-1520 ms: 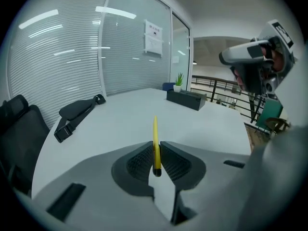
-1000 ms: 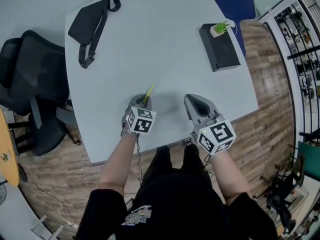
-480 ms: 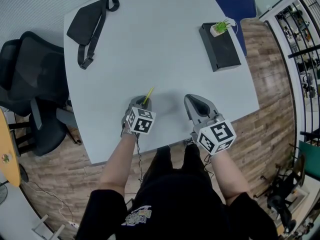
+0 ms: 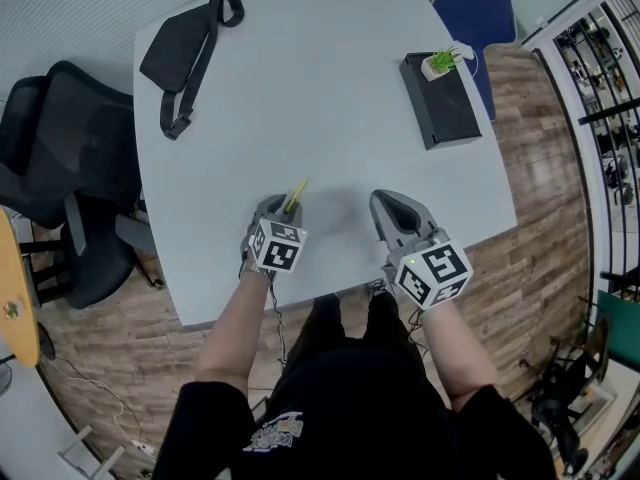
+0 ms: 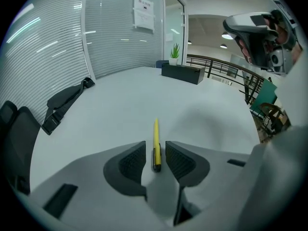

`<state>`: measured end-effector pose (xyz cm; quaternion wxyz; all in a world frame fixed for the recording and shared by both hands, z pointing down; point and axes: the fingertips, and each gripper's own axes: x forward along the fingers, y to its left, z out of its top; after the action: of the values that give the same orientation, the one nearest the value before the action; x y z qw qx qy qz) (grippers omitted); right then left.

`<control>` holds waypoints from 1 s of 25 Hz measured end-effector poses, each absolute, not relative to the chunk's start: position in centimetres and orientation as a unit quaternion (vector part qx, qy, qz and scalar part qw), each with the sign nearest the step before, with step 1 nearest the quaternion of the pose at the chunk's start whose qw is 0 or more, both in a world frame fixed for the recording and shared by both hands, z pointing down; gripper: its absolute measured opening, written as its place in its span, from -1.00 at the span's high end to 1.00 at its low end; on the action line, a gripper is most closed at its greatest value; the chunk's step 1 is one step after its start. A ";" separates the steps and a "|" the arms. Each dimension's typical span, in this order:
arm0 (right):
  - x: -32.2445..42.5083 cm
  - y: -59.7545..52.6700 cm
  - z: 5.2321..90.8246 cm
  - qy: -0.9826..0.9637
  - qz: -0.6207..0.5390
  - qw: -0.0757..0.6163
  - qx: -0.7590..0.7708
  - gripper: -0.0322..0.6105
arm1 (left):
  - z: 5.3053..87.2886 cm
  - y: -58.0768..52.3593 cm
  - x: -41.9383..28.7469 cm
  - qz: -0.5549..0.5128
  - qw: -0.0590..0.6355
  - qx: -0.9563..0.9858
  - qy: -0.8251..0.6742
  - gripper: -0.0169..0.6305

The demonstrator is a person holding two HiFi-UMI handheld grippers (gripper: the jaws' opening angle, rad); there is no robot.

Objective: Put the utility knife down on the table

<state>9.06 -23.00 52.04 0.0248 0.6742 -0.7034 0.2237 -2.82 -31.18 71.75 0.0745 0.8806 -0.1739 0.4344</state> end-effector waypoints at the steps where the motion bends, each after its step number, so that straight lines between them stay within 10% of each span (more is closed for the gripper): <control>1: 9.1 -23.0 51.9 -0.705 0.223 0.024 0.673 0.87 | 71.5 -31.1 -2.9 0.432 0.075 0.881 -0.177 0.59; 25: 9.6 -21.5 43.5 -0.839 0.141 -0.004 0.526 0.89 | 42.8 -24.6 -7.2 0.070 0.107 0.897 -0.424 0.93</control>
<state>9.57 -21.47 43.46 -0.0037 0.5258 -0.8388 0.1409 -7.24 -24.60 42.80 0.1068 0.8966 -0.4240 0.0700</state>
